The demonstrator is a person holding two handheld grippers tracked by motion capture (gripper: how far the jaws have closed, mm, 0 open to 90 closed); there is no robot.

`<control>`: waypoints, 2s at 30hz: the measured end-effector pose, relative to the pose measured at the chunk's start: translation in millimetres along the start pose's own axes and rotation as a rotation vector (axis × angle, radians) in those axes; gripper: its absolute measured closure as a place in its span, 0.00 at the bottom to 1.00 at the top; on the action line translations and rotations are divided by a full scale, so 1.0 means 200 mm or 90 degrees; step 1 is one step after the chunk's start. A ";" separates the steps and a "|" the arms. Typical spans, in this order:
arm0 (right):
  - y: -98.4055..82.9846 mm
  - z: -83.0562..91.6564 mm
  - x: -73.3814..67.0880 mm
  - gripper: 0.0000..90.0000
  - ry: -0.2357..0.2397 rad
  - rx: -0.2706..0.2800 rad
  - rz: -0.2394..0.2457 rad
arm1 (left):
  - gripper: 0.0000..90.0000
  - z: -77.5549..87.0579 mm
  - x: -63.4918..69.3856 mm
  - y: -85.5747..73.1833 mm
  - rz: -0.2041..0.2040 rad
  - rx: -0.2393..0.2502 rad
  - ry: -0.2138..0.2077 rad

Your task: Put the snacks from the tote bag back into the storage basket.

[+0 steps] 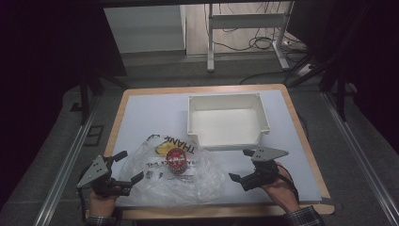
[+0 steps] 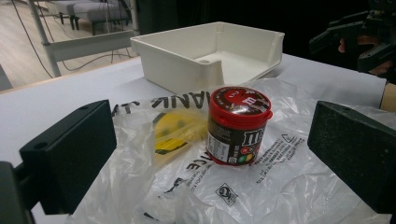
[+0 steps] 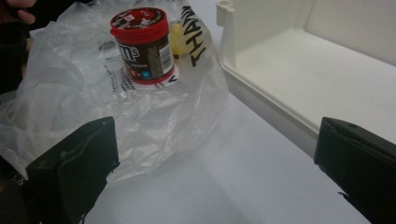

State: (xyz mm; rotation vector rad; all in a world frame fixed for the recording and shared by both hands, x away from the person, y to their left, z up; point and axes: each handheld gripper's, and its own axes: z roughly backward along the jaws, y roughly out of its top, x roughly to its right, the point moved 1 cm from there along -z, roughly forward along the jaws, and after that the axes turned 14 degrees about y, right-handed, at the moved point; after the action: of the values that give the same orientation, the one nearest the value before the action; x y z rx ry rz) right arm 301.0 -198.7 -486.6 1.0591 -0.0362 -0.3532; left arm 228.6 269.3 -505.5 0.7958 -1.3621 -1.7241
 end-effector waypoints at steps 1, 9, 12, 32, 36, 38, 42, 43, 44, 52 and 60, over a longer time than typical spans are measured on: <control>0.00 0.00 0.00 0.00 0.001 -0.001 0.004 | 0.01 0.00 0.00 0.00 0.000 0.001 0.001; 0.02 -0.04 0.00 0.01 0.012 -0.009 0.010 | 0.01 0.00 0.00 0.00 -0.002 0.000 0.001; 0.04 -0.05 -0.01 0.01 0.017 -0.008 0.008 | 0.01 0.00 0.00 0.00 -0.002 0.000 0.003; 0.10 -0.15 0.01 0.01 0.045 -0.016 0.018 | 0.01 0.00 0.01 0.00 -0.007 0.000 0.002; 0.11 -0.17 0.02 0.01 0.053 -0.016 0.012 | 0.01 0.00 0.01 0.00 -0.008 -0.001 0.003; 0.12 -0.18 0.02 0.01 0.058 -0.019 0.009 | 0.01 0.00 0.01 0.00 -0.008 -0.001 0.003; 0.13 -0.21 0.02 0.01 0.067 -0.023 0.000 | 0.01 0.00 0.01 0.00 -0.009 -0.002 0.003; 0.13 -0.22 0.02 0.01 0.068 -0.026 0.001 | 0.01 0.00 0.01 0.00 -0.009 -0.002 0.003; 0.13 -0.22 0.02 0.01 0.067 -0.030 0.004 | 0.01 0.00 0.01 0.00 -0.009 -0.002 0.003; 0.16 -0.27 0.01 0.01 0.072 -0.045 0.019 | 0.01 0.00 0.01 0.00 -0.009 -0.002 0.003; 0.17 -0.32 0.02 0.01 0.081 -0.062 0.021 | 0.01 0.00 0.01 0.00 -0.011 -0.002 0.006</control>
State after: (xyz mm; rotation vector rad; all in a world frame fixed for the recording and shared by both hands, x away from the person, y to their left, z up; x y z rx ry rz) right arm 326.1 -131.5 -489.8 0.9807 0.0763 -0.2554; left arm 227.4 267.7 -504.7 0.8148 -1.3497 -1.7337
